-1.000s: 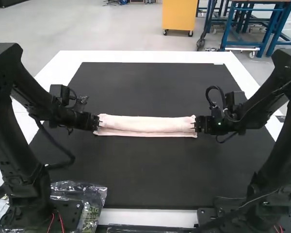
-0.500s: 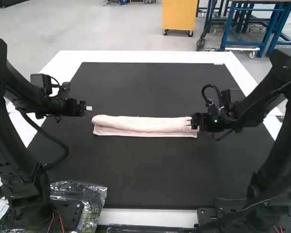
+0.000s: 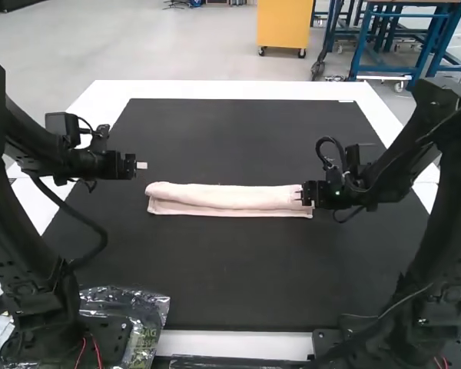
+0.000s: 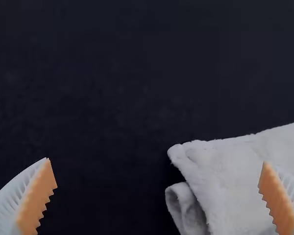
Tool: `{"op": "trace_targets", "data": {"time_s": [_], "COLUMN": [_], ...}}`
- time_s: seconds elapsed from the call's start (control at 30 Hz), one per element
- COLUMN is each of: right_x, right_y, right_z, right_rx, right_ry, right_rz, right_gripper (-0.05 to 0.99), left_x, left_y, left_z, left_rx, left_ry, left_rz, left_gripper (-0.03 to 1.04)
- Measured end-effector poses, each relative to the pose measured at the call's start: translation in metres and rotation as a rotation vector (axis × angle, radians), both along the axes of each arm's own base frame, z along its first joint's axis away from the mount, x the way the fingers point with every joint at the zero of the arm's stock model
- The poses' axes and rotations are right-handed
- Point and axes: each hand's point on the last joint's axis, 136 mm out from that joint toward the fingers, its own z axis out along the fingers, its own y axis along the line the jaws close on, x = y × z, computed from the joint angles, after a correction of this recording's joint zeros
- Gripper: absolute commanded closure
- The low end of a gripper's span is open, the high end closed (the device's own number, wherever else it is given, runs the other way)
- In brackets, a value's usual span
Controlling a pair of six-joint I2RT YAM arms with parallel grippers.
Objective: Fold the towel.
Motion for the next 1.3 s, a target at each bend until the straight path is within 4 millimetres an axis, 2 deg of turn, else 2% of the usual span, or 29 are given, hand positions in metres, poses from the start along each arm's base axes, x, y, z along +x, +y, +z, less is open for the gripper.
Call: {"op": "trace_targets", "data": {"time_s": [0.03, 0.07, 0.27, 0.4, 0.53, 0.63, 0.7, 0.77, 0.87, 0.93, 1.3], "right_x": [0.001, 0.001, -0.003, -0.009, -0.017, -0.015, -0.01, -0.006, -0.004, -0.008, -0.031], "right_y": [0.0, 0.001, 0.011, 0.006, -0.029, -0.059, -0.068, -0.067, -0.057, -0.041, 0.095], "right_z": [-0.002, -0.004, -0.013, -0.012, -0.006, 0.012, 0.029, 0.045, 0.055, 0.056, 0.077], "right_rx": [-0.007, -0.007, 0.0, 0.041, 0.079, 0.083, 0.084, 0.086, 0.09, 0.095, 0.152], "right_ry": [-0.001, 0.002, 0.027, 0.061, 0.125, 0.119, 0.086, 0.048, 0.024, 0.03, -0.005], "right_rz": [0.0, 0.005, 0.065, 0.074, -0.006, -0.078, -0.096, -0.087, -0.057, -0.017, 0.285], "right_gripper": [0.65, 0.98, 0.96, 0.96, 0.96, 0.96, 0.96, 0.96, 0.96, 0.96, 0.96], "left_x": [0.0, 0.0, 0.0, 0.0, 0.0, 0.0, 0.001, 0.002, 0.002, 0.002, 0.004], "left_y": [0.0, 0.0, -0.003, -0.002, 0.0, 0.0, 0.0, 0.0, 0.0, 0.0, 0.001], "left_z": [0.001, 0.002, 0.007, 0.009, 0.009, 0.011, 0.015, 0.019, 0.021, 0.021, 0.023], "left_rx": [-0.001, -0.002, -0.02, -0.029, -0.032, -0.031, -0.029, -0.027, -0.027, -0.026, -0.018], "left_ry": [-0.003, -0.005, -0.013, -0.016, -0.016, -0.022, -0.034, -0.046, -0.052, -0.055, -0.068], "left_rz": [0.0, 0.001, -0.004, -0.004, 0.004, 0.004, 0.005, 0.004, 0.002, 0.002, -0.001], "left_gripper": [0.04, 0.04, 0.04, 0.04, 0.04, 0.04, 0.04, 0.04, 0.04, 0.04, 0.04]}}
